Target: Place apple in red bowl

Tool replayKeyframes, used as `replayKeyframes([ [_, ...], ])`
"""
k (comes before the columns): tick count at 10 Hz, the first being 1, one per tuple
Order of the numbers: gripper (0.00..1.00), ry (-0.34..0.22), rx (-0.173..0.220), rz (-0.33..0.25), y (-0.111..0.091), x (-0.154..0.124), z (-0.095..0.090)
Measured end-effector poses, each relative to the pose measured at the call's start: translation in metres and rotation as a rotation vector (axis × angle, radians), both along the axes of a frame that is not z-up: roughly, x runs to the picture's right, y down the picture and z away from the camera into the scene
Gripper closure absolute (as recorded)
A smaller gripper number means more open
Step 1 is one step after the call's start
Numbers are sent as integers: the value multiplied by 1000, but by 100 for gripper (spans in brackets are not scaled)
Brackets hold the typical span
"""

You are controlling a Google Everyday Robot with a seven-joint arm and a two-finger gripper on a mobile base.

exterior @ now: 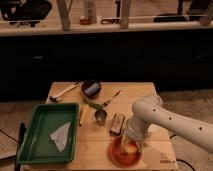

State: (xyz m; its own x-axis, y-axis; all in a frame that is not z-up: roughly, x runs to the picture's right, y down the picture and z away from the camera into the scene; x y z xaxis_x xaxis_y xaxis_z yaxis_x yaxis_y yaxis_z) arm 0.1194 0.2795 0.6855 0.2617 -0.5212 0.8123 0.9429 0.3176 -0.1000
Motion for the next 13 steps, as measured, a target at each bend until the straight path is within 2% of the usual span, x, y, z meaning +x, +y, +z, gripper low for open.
replayKeyframes([
  [1,74,4,-4,0,0,-1,1],
  [6,23,12,-18,-7,-2,-6,5],
  [7,20,16,-19,-2,-2,-6,6],
  [13,20,19,-22,16,-3,-6,10],
])
